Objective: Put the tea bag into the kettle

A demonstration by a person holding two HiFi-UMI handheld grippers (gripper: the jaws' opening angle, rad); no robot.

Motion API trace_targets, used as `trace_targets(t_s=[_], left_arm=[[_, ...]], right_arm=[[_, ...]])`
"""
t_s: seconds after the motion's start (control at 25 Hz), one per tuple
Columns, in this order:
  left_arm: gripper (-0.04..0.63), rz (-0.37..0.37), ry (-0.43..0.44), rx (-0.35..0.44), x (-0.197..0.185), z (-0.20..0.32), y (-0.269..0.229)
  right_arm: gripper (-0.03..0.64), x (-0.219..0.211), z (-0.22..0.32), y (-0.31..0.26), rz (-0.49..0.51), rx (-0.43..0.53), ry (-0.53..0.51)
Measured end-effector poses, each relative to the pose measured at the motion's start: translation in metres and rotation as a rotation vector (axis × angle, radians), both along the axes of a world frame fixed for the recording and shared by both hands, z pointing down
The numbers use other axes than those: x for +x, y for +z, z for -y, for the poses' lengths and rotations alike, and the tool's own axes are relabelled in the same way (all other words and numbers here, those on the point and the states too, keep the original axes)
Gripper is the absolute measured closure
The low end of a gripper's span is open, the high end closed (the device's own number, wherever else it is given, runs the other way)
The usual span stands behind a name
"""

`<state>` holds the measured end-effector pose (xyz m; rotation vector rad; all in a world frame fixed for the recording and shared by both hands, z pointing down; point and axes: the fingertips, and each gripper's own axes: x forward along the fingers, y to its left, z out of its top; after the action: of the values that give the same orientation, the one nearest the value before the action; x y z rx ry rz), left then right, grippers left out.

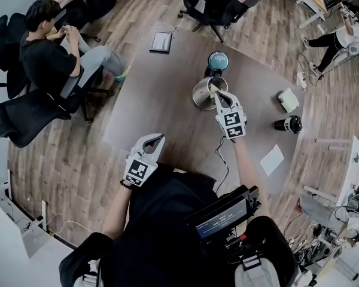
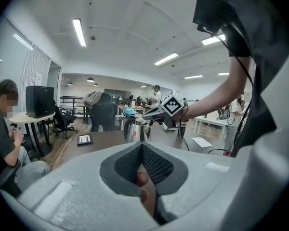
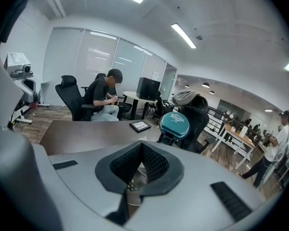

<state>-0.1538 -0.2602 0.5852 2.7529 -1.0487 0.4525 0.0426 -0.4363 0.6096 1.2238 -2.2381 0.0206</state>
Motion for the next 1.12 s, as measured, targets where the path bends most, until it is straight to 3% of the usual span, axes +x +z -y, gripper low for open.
trace_targets(t_s=[0.44,1.12], left_arm=[[0.603,0.02,-0.021,-0.019,-0.011,-0.003,0.01],[0.603,0.048,-0.075,-0.058,-0.023,0.003,0.022]], right_arm=[[0.609,0.009,0.026,0.003,0.008,-0.012,0.026],[0.609,0.016,0.04,0.04,-0.01,-0.163,0.019]])
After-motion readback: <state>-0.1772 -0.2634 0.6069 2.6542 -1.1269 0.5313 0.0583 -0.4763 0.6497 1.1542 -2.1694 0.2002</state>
